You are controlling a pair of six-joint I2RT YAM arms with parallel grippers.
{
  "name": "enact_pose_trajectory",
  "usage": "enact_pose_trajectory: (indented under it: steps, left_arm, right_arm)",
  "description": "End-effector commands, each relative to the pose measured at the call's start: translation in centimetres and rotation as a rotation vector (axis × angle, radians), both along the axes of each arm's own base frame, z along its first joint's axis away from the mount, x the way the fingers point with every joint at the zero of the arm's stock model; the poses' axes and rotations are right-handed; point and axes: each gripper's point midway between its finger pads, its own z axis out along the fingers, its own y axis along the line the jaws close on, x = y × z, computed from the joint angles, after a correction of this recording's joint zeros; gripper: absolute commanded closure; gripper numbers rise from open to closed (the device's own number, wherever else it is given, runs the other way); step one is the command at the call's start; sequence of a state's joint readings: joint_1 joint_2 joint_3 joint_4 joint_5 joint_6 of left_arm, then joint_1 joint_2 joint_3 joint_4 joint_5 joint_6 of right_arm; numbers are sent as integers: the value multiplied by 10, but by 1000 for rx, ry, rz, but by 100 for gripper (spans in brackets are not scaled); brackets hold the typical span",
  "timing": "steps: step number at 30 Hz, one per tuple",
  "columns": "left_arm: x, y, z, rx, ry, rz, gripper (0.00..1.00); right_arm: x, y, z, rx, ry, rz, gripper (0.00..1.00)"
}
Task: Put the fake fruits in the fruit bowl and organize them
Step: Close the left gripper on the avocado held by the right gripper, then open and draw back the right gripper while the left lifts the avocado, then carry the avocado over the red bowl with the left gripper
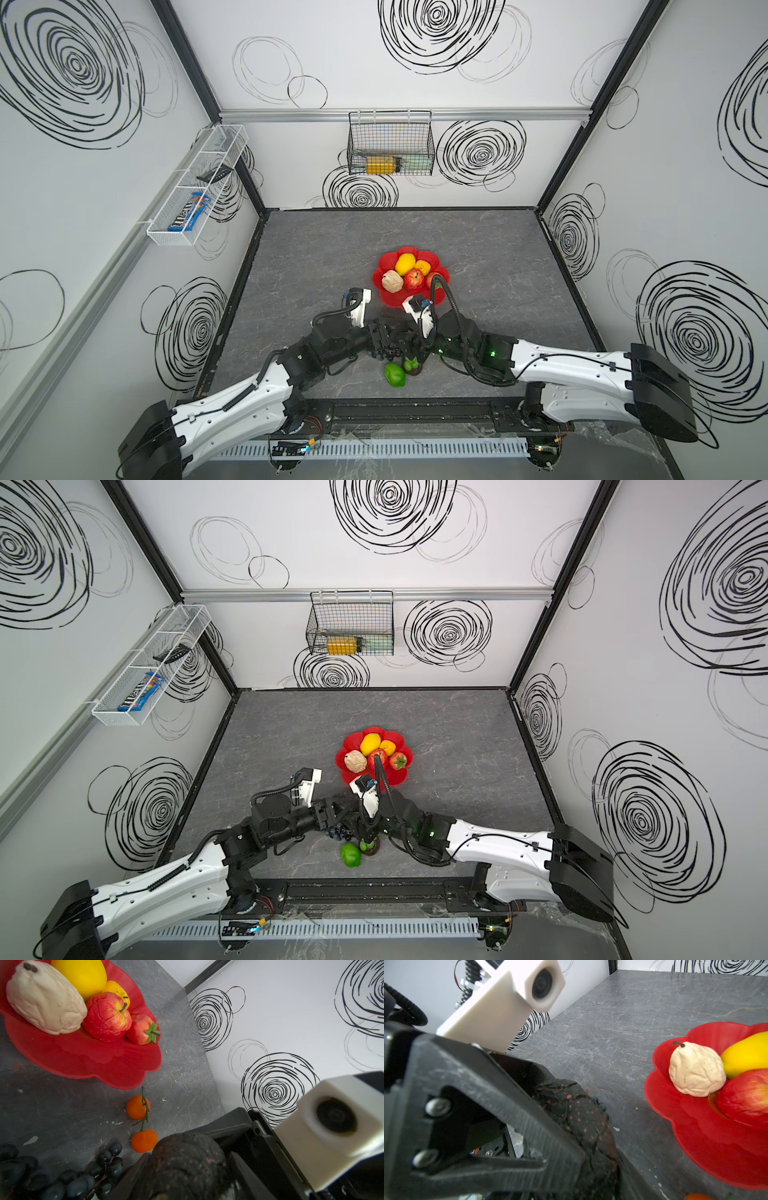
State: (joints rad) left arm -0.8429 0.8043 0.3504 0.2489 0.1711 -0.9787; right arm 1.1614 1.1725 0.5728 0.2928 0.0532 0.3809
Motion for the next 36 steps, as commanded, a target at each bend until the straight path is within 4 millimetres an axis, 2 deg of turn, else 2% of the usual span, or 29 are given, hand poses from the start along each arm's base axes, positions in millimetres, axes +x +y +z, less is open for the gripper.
enact_pose_trajectory:
  steps: [1, 9, 15, 20, 26, 36]
  left_arm:
    - [6, -5, 33, -37, -91, -3, 40]
    - [30, -2, 35, 145, -187, 59, 42]
    - [53, -3, 41, 264, -250, 108, 42]
    - [74, -7, 41, 356, -279, 155, 41]
    - [94, -20, 27, 442, -275, 182, 41]
    - [126, -38, -13, 542, -186, 246, 40]
  right_arm:
    - [1, -3, 14, 32, -30, -20, 35]
    - [4, -25, 15, -9, -27, -86, 13]
    - [8, -55, 14, -32, -47, -170, 9]
    - [7, -83, 24, 15, -77, -234, 9]
    - [10, -109, 16, 6, -28, -305, 9]
    - [7, -126, 9, 39, 15, -342, 9]
